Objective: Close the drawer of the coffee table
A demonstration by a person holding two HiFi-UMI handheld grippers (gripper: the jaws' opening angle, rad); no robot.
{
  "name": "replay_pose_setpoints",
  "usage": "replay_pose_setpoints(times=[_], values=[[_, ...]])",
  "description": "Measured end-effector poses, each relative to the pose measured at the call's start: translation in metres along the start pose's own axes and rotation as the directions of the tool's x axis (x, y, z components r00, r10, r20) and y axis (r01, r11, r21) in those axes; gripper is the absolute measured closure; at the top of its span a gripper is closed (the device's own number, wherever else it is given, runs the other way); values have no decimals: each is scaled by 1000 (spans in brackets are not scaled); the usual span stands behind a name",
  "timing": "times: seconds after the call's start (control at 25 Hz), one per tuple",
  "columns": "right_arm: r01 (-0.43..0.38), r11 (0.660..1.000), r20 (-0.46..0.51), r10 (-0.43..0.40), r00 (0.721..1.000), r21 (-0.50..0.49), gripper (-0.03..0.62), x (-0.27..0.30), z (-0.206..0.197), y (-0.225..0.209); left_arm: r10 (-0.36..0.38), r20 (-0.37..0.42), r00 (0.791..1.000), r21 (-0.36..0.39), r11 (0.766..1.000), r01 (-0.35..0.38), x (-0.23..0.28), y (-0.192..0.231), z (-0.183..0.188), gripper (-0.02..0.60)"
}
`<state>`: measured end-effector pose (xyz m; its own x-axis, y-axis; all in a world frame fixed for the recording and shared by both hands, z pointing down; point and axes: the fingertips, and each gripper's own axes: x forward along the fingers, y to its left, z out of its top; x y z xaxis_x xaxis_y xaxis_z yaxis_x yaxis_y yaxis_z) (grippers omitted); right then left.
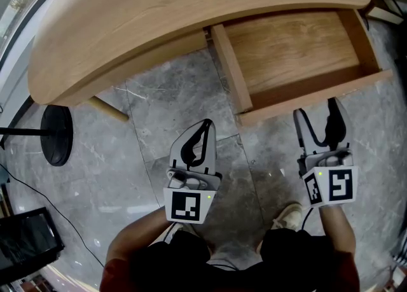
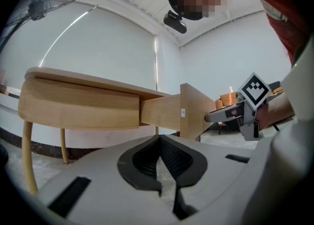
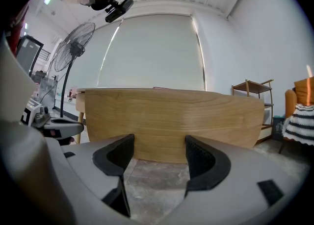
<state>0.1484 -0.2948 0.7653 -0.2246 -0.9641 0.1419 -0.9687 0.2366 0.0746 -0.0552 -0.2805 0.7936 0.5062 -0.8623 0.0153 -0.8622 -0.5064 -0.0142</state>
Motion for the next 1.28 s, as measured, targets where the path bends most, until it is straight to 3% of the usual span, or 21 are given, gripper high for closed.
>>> replay_pose_setpoints(times=[0.32, 0.72, 0.88, 1.28], values=[[-2, 1000, 44, 2, 999, 4, 290, 34, 30, -8, 8, 5, 1000, -2, 1000, -8, 4, 2, 3, 574], [10, 1000, 51, -10, 999, 3, 290, 88, 35, -13, 10, -19, 1000, 3, 1000, -10, 9, 4, 0, 574], [9, 1000, 56, -8, 998, -5, 289, 105, 39, -13, -19, -63, 998, 2, 1000, 20, 15, 2, -7, 574], [16, 1000, 52, -16, 999, -7, 289, 146, 42, -16, -46, -66, 997, -4, 999, 46, 14, -2, -11, 574]])
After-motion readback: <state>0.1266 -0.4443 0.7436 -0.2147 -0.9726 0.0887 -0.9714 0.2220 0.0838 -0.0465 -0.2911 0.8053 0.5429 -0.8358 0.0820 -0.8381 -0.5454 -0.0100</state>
